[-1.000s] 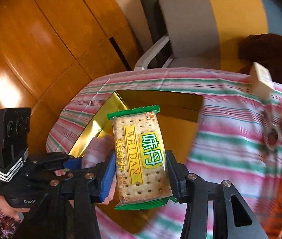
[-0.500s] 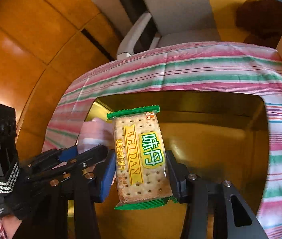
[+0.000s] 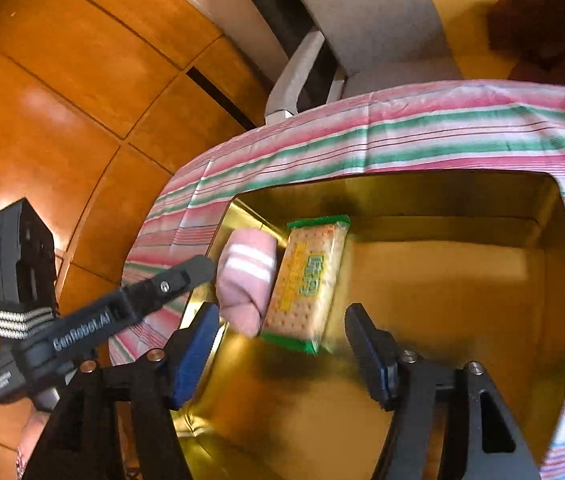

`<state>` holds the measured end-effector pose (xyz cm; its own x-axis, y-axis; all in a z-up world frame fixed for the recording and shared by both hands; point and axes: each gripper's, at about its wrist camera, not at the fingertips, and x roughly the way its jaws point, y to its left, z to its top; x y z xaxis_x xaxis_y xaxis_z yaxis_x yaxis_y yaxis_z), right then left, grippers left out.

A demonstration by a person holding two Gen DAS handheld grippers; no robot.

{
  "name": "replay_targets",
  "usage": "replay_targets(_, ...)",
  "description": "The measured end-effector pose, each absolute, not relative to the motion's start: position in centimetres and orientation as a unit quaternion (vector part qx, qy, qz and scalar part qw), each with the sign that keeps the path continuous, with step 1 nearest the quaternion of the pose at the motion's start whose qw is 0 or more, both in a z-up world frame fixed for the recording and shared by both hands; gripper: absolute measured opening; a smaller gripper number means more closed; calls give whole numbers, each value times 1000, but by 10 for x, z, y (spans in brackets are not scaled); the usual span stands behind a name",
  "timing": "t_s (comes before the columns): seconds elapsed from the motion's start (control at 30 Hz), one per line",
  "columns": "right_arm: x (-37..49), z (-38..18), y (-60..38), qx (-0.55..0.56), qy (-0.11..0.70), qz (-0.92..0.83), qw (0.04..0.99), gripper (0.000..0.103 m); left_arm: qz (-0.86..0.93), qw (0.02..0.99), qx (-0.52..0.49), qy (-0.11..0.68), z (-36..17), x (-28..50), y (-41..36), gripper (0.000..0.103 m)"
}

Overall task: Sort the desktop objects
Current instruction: 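Open both tools to drop the sock and cracker pack into the tray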

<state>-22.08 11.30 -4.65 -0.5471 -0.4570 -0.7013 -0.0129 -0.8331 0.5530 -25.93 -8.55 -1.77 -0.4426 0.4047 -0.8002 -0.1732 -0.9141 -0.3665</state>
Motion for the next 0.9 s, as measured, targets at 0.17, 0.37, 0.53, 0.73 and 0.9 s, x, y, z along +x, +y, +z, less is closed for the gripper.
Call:
replay_targets(0.17,-187,-30,118,437,-228,-859,139,67,860,164,-470,-115,-9,-228,-76,49)
replay_targets(0.37,-153,-11,125,418,-170,-883,131,67,867,166,-461,-96,-8,-197,-59,49)
replay_targets(0.53,-130,-1,128,406,-128,-897,122,69,868,162,-460,-98,-10,-172,-53,50)
replay_targets(0.73,-100,8,132,391,-96,-907,120,70,879,155,-441,-90,-7,-137,-43,50)
replay_targets(0.9,-75,17,147,373,-102,-916,109,72,873,180,-445,-87,-10,-115,-20,50)
